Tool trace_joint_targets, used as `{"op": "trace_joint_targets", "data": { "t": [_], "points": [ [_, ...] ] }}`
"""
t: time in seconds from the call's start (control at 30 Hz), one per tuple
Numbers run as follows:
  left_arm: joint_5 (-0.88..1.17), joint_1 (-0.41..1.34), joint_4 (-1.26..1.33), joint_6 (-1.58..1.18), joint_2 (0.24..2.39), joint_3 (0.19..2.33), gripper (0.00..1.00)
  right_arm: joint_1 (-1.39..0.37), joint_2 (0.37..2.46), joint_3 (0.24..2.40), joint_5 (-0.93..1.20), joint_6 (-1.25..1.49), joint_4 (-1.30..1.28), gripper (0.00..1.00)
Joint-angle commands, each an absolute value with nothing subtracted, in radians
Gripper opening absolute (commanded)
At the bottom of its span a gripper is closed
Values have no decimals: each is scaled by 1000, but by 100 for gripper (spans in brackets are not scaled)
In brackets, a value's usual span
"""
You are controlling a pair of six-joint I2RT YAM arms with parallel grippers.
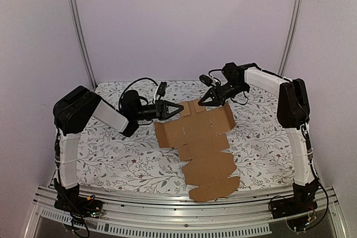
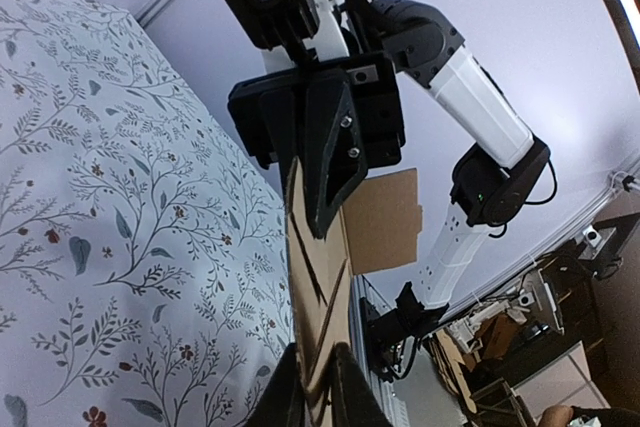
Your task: Fold the paper box
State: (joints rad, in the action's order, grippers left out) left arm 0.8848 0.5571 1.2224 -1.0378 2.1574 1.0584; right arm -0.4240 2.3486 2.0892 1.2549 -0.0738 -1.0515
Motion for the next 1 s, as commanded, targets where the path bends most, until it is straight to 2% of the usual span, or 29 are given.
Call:
{"op": "trace_joint_targets", "data": {
  "t": [0.0, 0.13, 0.23, 0.3, 0.47, 0.63, 0.8, 0.97],
  "points": [
    [914, 577, 1275, -1055, 2185, 1074, 7, -442, 2344, 2080, 1213, -35, -1023, 0],
    [908, 575, 1273, -1065, 2184, 1064, 0, -442, 2342, 2075, 1215, -34, -1023, 0],
    [898, 573, 1278, -1069, 2177, 1053, 0, -441, 2339, 2065, 1247, -37, -1025, 9],
    [892, 571, 1278, -1068, 2172, 1048, 0, -442, 2337, 2053, 1245, -37, -1026, 10],
    [885, 568, 1275, -1066, 2168, 1048, 0, -442, 2329, 2035, 1236, -46, -1025, 0],
    [877, 566, 1230, -1045, 2160, 1049, 1, -444, 2317, 2028, 1216, -70, -1025, 0],
    [831, 559, 931, -829, 2052, 1018, 23, -445, 2296, 2034, 1159, -102, -1031, 0],
    [818, 563, 481, -550, 1931, 1078, 29, -449, 2280, 2035, 1160, -120, -1045, 0]
  ]
}}
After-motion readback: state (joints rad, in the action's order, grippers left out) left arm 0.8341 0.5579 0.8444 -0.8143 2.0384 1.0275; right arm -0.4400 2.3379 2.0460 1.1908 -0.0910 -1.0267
